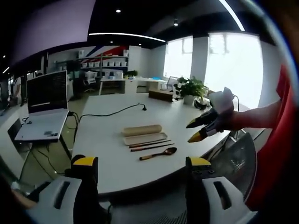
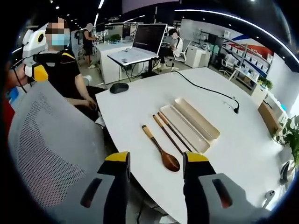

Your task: Arrange the utensils inside the cutlery case until each visible utensil rests in its matching compartment.

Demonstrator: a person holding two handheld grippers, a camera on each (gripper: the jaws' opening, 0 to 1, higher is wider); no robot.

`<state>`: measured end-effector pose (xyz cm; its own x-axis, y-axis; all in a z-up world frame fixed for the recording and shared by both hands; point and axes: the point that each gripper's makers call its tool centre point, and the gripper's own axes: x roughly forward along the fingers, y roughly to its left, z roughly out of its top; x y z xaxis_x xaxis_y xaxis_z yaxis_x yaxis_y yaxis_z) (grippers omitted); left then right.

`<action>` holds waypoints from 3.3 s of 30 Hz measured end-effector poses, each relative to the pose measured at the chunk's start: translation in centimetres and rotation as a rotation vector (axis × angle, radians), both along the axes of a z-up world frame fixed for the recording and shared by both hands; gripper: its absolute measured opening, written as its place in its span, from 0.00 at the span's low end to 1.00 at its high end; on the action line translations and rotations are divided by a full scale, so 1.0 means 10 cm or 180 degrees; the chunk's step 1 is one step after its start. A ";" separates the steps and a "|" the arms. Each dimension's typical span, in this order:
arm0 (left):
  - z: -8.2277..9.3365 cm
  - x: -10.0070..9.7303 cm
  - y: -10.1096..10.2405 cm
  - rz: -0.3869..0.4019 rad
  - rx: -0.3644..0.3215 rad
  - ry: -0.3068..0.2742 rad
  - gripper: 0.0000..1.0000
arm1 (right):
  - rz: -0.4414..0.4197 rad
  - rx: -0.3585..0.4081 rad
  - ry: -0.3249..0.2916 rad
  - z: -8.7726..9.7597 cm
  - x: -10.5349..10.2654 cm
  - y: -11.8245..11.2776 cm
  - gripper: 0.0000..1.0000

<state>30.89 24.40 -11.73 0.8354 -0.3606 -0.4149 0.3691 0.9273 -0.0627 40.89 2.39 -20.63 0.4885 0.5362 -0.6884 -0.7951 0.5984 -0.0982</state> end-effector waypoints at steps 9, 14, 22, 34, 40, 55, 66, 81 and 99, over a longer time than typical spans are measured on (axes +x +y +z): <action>-0.01 -0.01 0.00 0.0009 -0.0005 0.0006 0.79 | 0.0014 -0.0015 -0.0003 -0.02 0.06 0.05 0.42; -0.02 -0.03 -0.01 0.0001 -0.0008 0.0021 0.78 | 0.0021 -0.0010 -0.0015 0.00 0.10 0.08 0.41; -0.02 -0.03 0.01 0.0022 -0.0009 0.0008 0.78 | 0.0048 -0.0051 -0.0052 0.01 0.14 0.10 0.39; -0.05 -0.05 0.02 0.0044 -0.0023 0.0015 0.78 | 0.0092 -0.0071 -0.0114 0.05 0.20 0.14 0.35; -0.03 -0.05 0.03 0.0063 -0.0025 0.0004 0.78 | 0.0100 -0.0090 -0.0127 0.07 0.24 0.16 0.35; 0.00 -0.06 0.04 0.0068 0.0020 -0.0004 0.78 | 0.0129 -0.0148 -0.0151 0.06 0.37 0.18 0.32; 0.02 -0.04 0.06 0.0061 0.0036 -0.0015 0.77 | 0.0143 -0.0222 -0.0113 0.03 0.43 0.16 0.30; 0.00 -0.03 0.07 0.0058 0.0046 -0.0012 0.77 | 0.0046 -0.0092 0.0011 0.00 0.55 0.20 0.27; 0.01 -0.11 0.12 0.0140 0.0072 -0.0005 0.77 | 0.0286 -0.0261 0.0040 -0.06 0.64 0.31 0.29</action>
<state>29.79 25.64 -11.66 0.8508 -0.3142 -0.4212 0.3282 0.9437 -0.0410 47.24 5.51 -21.26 0.4322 0.5190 -0.7374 -0.8466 0.5152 -0.1336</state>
